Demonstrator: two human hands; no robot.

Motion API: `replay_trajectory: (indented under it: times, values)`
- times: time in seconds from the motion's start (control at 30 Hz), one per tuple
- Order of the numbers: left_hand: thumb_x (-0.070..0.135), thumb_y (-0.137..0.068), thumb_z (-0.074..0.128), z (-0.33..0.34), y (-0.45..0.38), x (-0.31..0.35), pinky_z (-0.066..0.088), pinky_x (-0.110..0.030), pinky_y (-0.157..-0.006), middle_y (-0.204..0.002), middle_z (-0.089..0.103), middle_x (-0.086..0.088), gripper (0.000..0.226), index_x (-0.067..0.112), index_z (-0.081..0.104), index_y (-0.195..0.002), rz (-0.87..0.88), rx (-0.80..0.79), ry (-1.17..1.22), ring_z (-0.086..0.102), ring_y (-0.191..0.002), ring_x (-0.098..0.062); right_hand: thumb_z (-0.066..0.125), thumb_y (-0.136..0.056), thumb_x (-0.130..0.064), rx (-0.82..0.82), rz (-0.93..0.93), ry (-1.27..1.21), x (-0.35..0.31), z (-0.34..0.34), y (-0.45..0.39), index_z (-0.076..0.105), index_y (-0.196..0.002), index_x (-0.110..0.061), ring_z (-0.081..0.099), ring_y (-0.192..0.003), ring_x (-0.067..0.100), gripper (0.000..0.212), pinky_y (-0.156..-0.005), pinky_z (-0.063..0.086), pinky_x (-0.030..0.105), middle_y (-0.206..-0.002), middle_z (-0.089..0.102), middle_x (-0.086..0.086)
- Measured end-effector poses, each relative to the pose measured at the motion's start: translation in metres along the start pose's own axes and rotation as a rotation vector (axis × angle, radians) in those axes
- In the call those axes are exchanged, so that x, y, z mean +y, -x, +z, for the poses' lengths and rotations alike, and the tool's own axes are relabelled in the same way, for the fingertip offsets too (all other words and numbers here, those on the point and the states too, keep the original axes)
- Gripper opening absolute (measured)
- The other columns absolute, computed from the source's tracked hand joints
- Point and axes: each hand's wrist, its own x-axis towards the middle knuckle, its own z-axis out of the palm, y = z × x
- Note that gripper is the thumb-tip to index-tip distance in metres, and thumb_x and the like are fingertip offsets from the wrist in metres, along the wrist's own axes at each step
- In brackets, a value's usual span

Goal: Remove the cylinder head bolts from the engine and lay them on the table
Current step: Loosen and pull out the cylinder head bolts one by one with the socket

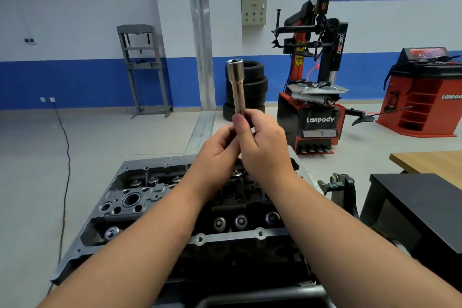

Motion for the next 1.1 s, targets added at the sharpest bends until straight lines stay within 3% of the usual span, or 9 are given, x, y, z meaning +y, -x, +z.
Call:
replay_trajectory:
  times: [0.1,0.2,0.33,0.4,0.5,0.7,0.77,0.93,1.1]
  values:
    - [0.034,-0.108,0.054,-0.0003,0.0007,0.0009,0.061,-0.031,-0.083,-0.104,0.078,0.006,0.019,0.028,0.069,-0.116,0.018,0.006,-0.042,0.074,-0.099,-0.012,0.045,-0.098,-0.036,-0.013,0.002,-0.003,-0.0009,0.0005,-0.0005,0.065,-0.102,-0.014,0.056,-0.086,0.014,0.029,-0.073,0.039,0.017,-0.082,0.057,-0.014]
    - [0.027,-0.103,0.064,-0.0013,-0.0003,0.0004,0.063,-0.031,-0.077,-0.103,0.078,0.006,0.013,0.032,0.067,-0.114,0.047,0.027,-0.05,0.075,-0.095,-0.011,0.061,-0.096,-0.036,0.015,0.02,-0.056,-0.0021,-0.0011,0.0012,0.058,-0.101,-0.022,0.059,-0.083,0.01,0.015,-0.071,0.048,0.023,-0.089,0.063,-0.007]
    - [0.029,-0.102,0.065,-0.0019,-0.0008,0.0003,0.061,-0.026,-0.076,-0.103,0.078,0.006,0.013,0.032,0.067,-0.114,0.038,0.027,-0.028,0.075,-0.095,-0.012,0.061,-0.096,-0.028,0.06,-0.035,-0.046,-0.0016,-0.0017,0.0004,0.064,-0.096,-0.01,0.059,-0.082,0.016,0.018,-0.073,0.049,0.033,-0.088,0.063,0.001]
    - [0.041,-0.102,0.059,-0.0001,0.0004,0.0014,0.06,-0.027,-0.08,-0.106,0.078,0.006,0.023,0.029,0.067,-0.119,0.01,0.006,0.004,0.074,-0.1,-0.012,0.053,-0.098,-0.032,0.028,-0.036,-0.024,-0.0011,-0.0007,-0.0004,0.065,-0.097,-0.009,0.058,-0.086,0.017,0.026,-0.075,0.047,0.03,-0.089,0.063,0.0]
    - [0.037,-0.107,0.054,0.0,0.0008,0.0019,0.058,-0.025,-0.078,-0.105,0.078,0.007,0.021,0.029,0.069,-0.119,0.013,-0.001,-0.003,0.074,-0.098,-0.01,0.045,-0.099,-0.035,0.004,-0.008,-0.003,-0.001,-0.0001,-0.0004,0.065,-0.101,-0.009,0.057,-0.089,0.017,0.033,-0.077,0.044,0.026,-0.091,0.062,-0.002]
    - [0.023,-0.102,0.067,-0.0019,-0.001,0.0004,0.058,-0.021,-0.07,-0.101,0.078,0.005,0.017,0.03,0.067,-0.117,0.045,0.035,-0.022,0.075,-0.091,-0.011,0.062,-0.095,-0.034,0.048,-0.005,-0.046,-0.0016,-0.002,0.0016,0.06,-0.097,-0.017,0.06,-0.079,0.011,0.018,-0.069,0.048,0.024,-0.085,0.063,-0.002]
    - [0.029,-0.102,0.065,-0.0015,-0.0012,0.0003,0.06,-0.025,-0.075,-0.105,0.078,0.003,0.016,0.03,0.067,-0.118,0.021,0.024,-0.003,0.075,-0.097,-0.014,0.057,-0.097,-0.033,0.054,-0.021,-0.043,-0.0009,-0.0027,0.0019,0.063,-0.097,-0.013,0.061,-0.081,0.015,0.021,-0.071,0.049,0.028,-0.085,0.064,-0.001]
    - [0.03,-0.109,0.052,0.0007,0.0006,0.0021,0.059,-0.025,-0.083,-0.108,0.078,0.006,0.021,0.027,0.068,-0.121,0.015,-0.02,0.015,0.073,-0.102,-0.011,0.043,-0.099,-0.037,-0.001,0.011,-0.006,-0.0017,0.0005,0.0,0.066,-0.102,-0.012,0.056,-0.086,0.014,0.034,-0.074,0.04,0.017,-0.083,0.058,-0.01]
    - [0.024,-0.103,0.064,0.0002,-0.0002,0.0028,0.059,-0.024,-0.076,-0.107,0.078,0.007,0.02,0.036,0.065,-0.119,0.055,0.002,-0.027,0.075,-0.098,-0.009,0.064,-0.093,-0.038,0.041,0.011,-0.06,-0.0015,-0.0024,0.0015,0.057,-0.099,-0.02,0.059,-0.083,0.007,0.02,-0.071,0.045,0.016,-0.087,0.063,-0.008]
